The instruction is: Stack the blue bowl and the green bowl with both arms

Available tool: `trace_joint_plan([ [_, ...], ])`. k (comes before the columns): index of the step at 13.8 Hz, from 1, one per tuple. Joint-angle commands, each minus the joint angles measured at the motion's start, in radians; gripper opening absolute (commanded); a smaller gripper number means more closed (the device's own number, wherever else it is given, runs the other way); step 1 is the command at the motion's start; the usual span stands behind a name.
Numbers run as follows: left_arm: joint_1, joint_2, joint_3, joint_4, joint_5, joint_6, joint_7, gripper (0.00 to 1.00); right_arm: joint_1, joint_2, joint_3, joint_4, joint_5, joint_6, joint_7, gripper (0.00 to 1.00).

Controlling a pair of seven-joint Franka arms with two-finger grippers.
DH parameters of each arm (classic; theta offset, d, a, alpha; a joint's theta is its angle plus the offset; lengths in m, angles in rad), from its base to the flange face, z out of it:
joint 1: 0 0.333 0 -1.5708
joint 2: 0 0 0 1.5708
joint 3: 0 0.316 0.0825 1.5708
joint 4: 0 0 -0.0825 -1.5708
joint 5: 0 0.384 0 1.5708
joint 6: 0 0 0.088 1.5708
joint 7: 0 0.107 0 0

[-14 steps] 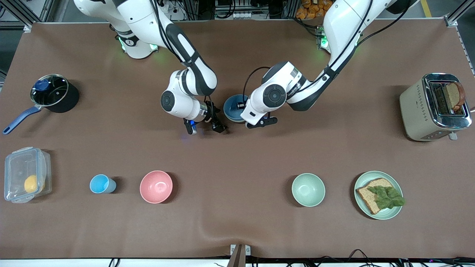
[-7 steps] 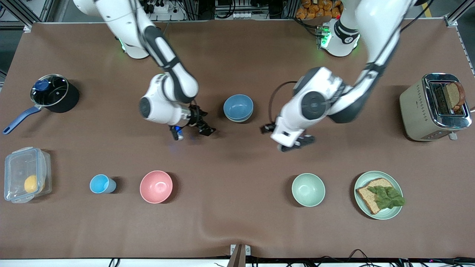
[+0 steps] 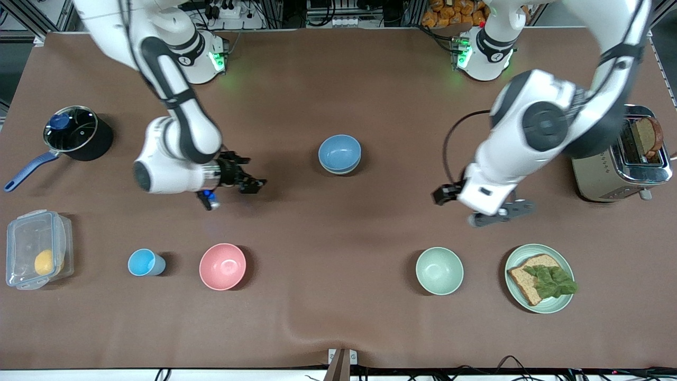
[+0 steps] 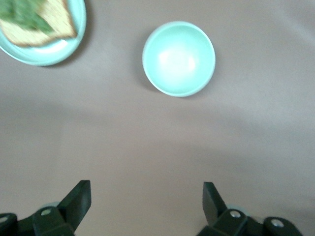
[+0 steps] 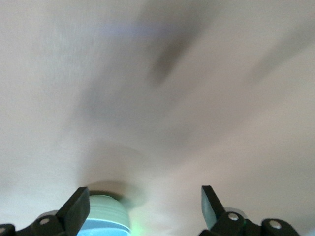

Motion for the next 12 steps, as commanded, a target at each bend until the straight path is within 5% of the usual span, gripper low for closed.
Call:
trace_joint_plan([
  [1, 0.089, -0.051, -0.012, -0.015, 0.011, -0.024, 0.116, 1.00, -0.093, -0.017, 0.012, 0.063, -0.128, -0.116, -0.016, 1.00],
  [8, 0.188, -0.097, 0.005, 0.036, -0.049, -0.163, 0.348, 1.00, -0.245, -0.038, 0.015, 0.158, -0.253, -0.240, -0.233, 1.00],
  [10, 0.118, -0.151, 0.109, 0.028, -0.084, -0.177, 0.379, 1.00, -0.292, -0.049, 0.042, 0.180, -0.283, -0.254, -0.262, 1.00],
  [12, -0.019, -0.235, 0.287, -0.001, -0.164, -0.257, 0.454, 1.00, -0.302, -0.068, 0.058, 0.241, -0.337, -0.301, -0.272, 1.00],
])
